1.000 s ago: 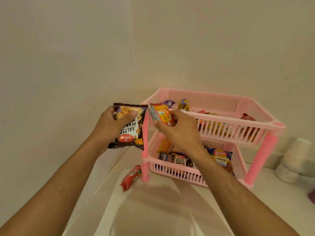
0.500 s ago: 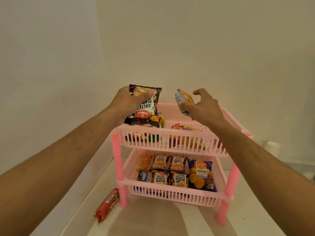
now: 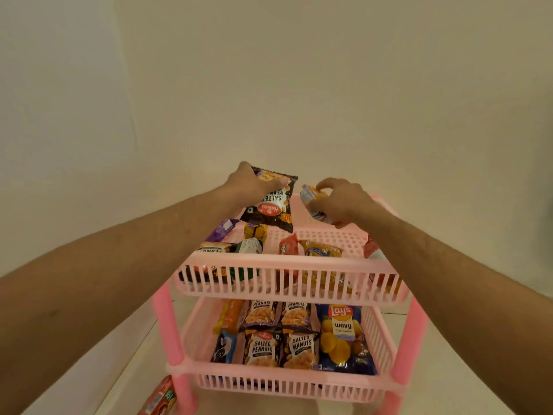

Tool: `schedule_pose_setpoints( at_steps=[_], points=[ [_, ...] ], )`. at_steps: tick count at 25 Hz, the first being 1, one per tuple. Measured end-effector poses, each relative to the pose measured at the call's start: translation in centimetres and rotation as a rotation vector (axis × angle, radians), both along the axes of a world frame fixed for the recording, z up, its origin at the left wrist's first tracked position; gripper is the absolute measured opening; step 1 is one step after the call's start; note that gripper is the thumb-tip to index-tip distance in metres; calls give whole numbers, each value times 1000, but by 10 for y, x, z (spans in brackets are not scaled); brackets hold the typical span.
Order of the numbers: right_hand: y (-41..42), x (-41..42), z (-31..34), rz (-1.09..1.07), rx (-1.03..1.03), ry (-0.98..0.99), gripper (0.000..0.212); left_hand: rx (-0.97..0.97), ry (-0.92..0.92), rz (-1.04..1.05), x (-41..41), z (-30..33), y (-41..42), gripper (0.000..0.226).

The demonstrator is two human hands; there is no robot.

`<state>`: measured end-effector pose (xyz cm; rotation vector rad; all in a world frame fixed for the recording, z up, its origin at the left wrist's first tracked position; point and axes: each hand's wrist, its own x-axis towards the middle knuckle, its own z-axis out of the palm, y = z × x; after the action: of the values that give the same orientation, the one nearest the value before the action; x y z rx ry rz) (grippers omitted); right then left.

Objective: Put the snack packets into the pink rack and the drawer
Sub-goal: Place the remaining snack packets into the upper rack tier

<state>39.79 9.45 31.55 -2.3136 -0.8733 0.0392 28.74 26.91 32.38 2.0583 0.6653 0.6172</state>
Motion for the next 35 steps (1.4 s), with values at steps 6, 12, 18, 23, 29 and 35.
schedule_pose_setpoints(
  at_steps=[6,12,18,23,29,35],
  points=[
    [21,32,-2,-57,-224,-87,53,54,214,-3,52,-36,19,93],
    [45,34,-25,-27,-343,-20,55,273,265,17,62,-50,14,80],
    [46,35,-40,22,-395,35,63,583,546,-70,58,-56,7,54],
    [45,34,-38,108,-487,11,54,737,592,-112,54,-51,6,47],
    [43,38,-38,155,-499,71,56,737,654,-225,48,-51,9,54],
    [35,38,-32,180,-490,82,64,805,619,-198,50,-50,7,50]
  ],
)
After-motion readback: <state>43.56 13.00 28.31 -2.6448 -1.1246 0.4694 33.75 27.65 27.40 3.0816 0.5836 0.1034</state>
